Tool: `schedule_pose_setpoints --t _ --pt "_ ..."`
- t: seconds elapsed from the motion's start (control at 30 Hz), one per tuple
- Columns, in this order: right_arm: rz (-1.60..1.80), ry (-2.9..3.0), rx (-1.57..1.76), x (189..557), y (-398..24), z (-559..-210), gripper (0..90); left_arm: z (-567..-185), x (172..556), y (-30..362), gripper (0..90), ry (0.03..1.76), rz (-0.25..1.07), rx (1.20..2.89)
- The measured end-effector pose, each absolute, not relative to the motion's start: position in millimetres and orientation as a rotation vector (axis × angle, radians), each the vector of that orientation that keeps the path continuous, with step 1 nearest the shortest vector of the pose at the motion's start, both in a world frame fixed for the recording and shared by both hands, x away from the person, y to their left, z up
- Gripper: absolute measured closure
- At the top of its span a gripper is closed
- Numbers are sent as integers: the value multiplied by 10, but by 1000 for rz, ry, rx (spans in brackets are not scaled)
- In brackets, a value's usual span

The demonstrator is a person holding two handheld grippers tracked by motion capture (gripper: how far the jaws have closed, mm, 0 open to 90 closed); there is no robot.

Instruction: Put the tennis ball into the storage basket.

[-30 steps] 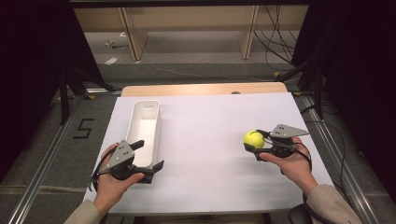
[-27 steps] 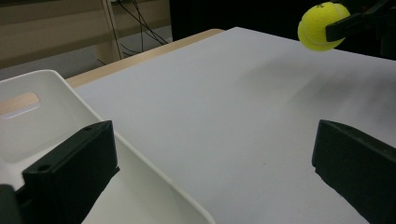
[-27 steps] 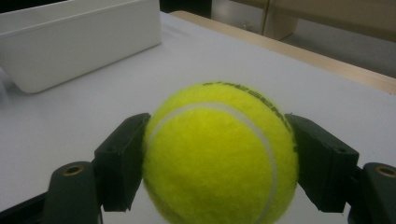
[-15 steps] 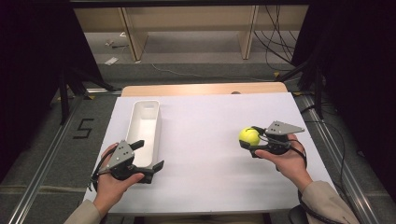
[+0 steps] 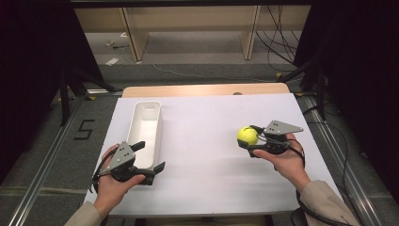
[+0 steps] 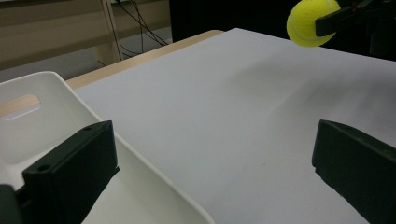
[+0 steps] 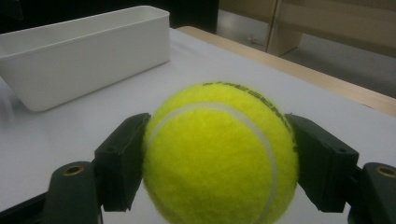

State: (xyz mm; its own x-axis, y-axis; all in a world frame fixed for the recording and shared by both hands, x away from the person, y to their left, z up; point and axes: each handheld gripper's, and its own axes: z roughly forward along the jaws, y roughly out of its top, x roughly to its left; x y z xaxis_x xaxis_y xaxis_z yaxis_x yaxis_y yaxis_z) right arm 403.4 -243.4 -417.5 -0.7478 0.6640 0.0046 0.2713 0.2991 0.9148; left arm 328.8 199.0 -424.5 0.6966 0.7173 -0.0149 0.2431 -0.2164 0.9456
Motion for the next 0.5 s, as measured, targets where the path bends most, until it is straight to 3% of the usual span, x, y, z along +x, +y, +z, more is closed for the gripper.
schedule_pose_setpoints --t 0.5 --pt "1450 2197 827 4078 -2343 -4167 266 -4244 3287 1991 0 762 525 1780"
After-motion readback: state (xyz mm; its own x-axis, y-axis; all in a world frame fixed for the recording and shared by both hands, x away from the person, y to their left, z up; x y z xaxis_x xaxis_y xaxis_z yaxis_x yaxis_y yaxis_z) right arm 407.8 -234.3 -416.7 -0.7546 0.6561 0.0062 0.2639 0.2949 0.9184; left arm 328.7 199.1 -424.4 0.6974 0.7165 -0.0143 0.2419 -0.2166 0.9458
